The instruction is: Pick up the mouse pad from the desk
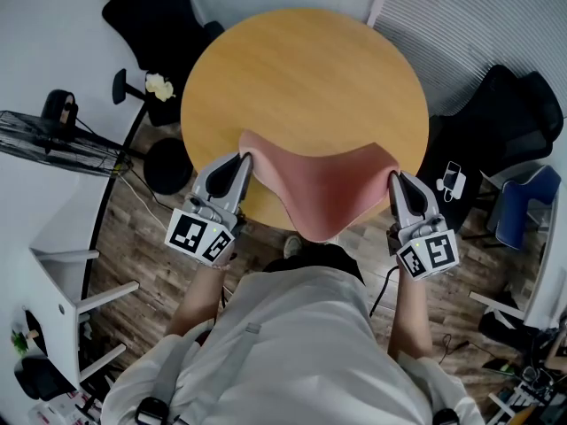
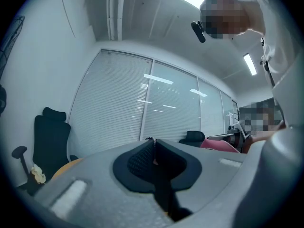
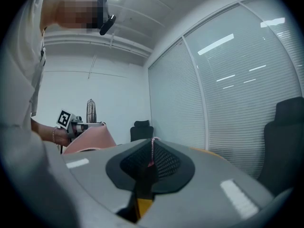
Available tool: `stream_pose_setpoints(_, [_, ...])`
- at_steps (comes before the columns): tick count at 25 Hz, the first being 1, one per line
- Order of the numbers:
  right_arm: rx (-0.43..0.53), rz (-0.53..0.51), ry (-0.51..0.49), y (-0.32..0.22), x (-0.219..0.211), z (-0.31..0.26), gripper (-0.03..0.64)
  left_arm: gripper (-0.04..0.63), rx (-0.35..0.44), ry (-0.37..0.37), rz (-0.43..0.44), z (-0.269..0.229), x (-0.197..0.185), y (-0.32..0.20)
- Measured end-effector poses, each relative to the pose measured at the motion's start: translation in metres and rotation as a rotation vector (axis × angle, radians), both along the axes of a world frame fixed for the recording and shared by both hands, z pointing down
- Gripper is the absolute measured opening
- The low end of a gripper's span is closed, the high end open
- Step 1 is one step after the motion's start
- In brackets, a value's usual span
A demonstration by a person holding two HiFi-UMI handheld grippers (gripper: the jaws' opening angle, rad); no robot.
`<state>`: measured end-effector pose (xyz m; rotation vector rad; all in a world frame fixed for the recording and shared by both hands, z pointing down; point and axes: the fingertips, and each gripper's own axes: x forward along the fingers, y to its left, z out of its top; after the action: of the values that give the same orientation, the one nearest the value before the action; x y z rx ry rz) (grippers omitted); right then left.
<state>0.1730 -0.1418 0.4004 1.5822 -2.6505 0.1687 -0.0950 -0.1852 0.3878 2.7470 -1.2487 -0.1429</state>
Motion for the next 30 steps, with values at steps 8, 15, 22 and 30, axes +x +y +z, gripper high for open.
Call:
stream_pose_setpoints(8, [0.061,-0.011,0.005,0.001,-0.006,-0.038,0.015,0.015,0.036,0.019,-0.009,-0.033,0.001,0.000])
stream_pose_setpoints(15, [0.086,-0.003,0.024,-0.002,-0.007,-0.059,0.015,0.015,0.056,0.026,-0.011,-0.056,0.005,0.000])
stream_pose_setpoints(22, [0.120,0.001,0.074,0.002,-0.013,-0.082,0.015,0.015,0.069,0.030,-0.012,-0.075,0.007,0.000])
stream_pose_setpoints(30, [0.157,0.004,0.080,0.008,-0.017,-0.109,0.015,0.015,0.108,0.043,-0.010,-0.103,0.010,0.007])
